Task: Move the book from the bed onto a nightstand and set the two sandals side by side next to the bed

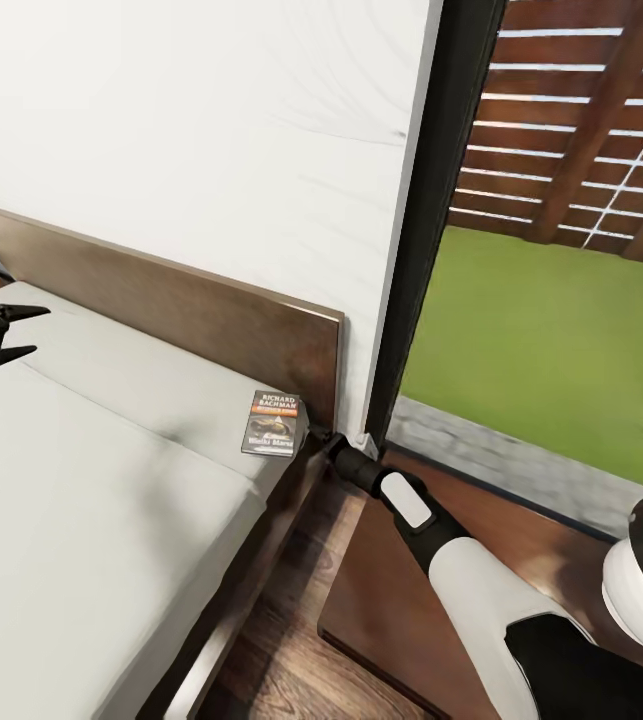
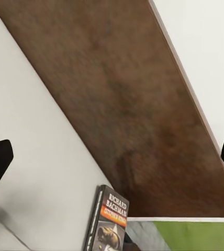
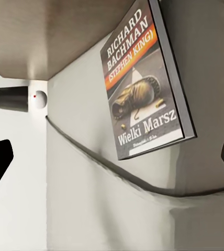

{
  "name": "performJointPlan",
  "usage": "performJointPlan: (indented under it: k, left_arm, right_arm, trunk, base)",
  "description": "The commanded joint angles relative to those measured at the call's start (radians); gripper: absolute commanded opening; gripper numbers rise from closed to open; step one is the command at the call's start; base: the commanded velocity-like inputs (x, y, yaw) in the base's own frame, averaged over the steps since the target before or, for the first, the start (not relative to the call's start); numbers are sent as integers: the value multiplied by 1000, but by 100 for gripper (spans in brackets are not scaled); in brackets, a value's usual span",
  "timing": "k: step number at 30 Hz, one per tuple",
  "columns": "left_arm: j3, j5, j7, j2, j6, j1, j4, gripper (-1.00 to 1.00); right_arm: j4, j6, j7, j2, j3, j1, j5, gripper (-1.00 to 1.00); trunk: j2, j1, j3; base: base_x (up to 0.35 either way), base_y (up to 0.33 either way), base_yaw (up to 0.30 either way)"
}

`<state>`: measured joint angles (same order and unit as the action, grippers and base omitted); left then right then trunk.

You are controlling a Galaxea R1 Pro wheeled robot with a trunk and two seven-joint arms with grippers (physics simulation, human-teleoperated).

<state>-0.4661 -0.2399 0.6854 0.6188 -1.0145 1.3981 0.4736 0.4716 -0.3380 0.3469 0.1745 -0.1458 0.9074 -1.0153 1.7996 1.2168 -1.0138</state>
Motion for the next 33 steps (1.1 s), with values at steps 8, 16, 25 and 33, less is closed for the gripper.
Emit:
performJointPlan:
  k: [8,16,25,33]
  left_arm:
    - [-4,-10,-1,-1,-5,11,-1,100]
    - [-3,-13,-4,-1,-6,15,-9,100]
    - [-2,-13,-4,1,-6,16,-12,100]
    - [-2,-13,-4,3,-6,16,-12,100]
  right_arm:
    - [-1,-4,26,0,-3,1,-4,100]
    - [-1,-17,58,0,-4,1,-3,100]
    - [-1,-20,99,0,-5,1,-3,100]
    - [-1,-21,123,0,-11,1,-3,100]
  trunk:
    - [0,0,-10]
    - [0,0,-20]
    - [0,0,-32]
    - [0,0,-43]
  base:
    - [0,0,0]
    - [0,0,0]
    - [0,0,0]
    - [0,0,0]
